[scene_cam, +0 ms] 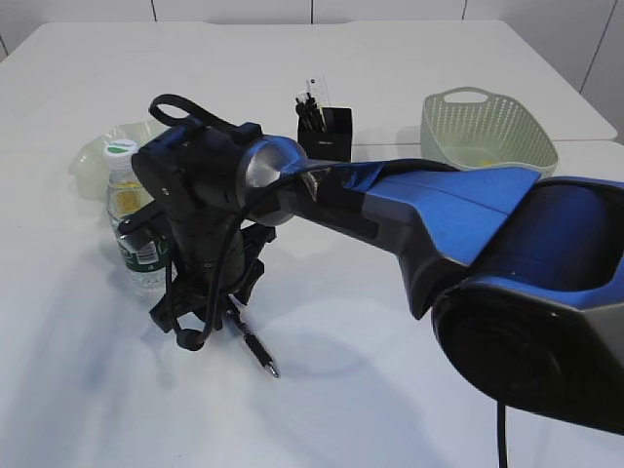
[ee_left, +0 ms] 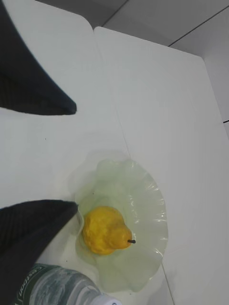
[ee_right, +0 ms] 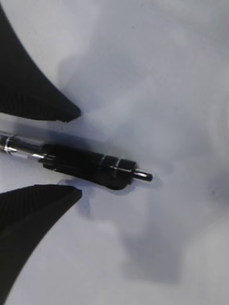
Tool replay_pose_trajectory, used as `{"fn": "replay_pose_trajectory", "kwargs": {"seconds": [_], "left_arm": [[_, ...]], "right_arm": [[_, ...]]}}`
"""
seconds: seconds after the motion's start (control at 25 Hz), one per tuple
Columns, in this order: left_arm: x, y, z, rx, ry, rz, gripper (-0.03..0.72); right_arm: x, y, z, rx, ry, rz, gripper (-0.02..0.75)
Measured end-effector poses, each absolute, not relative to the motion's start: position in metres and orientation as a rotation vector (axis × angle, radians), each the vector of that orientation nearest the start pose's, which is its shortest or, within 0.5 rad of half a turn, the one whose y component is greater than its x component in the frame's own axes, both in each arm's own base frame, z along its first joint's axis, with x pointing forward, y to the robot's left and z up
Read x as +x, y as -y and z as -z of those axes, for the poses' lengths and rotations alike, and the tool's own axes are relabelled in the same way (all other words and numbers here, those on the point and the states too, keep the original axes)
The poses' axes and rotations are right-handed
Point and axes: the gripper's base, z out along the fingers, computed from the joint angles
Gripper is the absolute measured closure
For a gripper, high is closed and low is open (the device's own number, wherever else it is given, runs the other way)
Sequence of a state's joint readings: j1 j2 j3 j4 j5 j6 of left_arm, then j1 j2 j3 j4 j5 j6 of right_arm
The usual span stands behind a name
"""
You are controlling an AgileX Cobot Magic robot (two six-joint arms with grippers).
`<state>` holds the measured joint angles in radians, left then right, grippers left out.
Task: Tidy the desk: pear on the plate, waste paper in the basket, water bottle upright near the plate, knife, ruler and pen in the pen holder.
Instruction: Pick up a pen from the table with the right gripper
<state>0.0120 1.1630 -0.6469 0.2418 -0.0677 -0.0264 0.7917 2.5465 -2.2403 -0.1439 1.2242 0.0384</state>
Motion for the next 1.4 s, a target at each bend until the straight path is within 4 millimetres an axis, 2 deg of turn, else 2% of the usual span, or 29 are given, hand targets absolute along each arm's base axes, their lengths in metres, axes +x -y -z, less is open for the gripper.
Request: {"fn": "replay_pose_trajectory", "kwargs": {"seconds": [0.64,0.88,1.4], "left_arm": [[0.2456,-0.0015,-0.2807,0.206,-1.927,-0.136,0.286],[0.2455,-0.0016,-0.2805,0.206,-1.929,-0.136,0.286],[0.2453,-0.0017,-0.28,0.206,-1.936,-0.137,0.286]], "right_arm": [[0.3695,-0.3613,-0.1252,-1.139,-2.759,0.064,0.404],[0.367,-0.3637,-0.1249,-1.13,-2.781,0.011,0.468],[0.367,-0.3637,-0.1249,-1.148,-2.776,0.004,0.506]]}}
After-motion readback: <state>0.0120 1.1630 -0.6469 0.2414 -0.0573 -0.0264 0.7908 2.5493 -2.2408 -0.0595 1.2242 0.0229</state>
